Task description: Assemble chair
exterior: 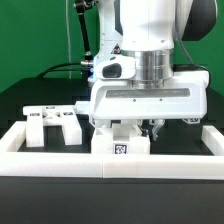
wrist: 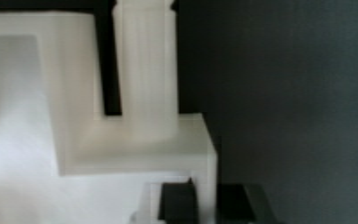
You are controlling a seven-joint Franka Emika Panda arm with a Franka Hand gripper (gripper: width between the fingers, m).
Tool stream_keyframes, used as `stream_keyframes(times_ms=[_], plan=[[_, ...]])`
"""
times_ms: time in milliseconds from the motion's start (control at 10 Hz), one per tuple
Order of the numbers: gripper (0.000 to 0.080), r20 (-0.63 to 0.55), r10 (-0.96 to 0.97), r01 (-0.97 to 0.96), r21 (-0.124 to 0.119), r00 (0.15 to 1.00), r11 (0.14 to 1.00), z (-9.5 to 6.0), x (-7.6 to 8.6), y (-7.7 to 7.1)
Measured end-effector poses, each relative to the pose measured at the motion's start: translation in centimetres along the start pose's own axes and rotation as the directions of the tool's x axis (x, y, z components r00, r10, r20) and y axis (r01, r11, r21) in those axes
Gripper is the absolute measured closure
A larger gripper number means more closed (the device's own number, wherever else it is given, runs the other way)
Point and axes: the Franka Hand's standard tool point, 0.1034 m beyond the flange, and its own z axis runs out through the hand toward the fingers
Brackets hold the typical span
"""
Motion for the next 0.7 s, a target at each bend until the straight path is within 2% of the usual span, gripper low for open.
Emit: stream_keyframes(times_ms=[200,500,700], plan=[[0.0765,-0.001,-0.007,0.007,0.0,1.0,1.0,0.0,0.0,-0.3],[0.0765,-0.003,-0.052,0.052,0.008,0.999,0.999,0.2,0.0,-2.8],[0.0765,-0.013,-0.064,0.064,0.012,0.998,0.998,0.3,0.6,-5.2]])
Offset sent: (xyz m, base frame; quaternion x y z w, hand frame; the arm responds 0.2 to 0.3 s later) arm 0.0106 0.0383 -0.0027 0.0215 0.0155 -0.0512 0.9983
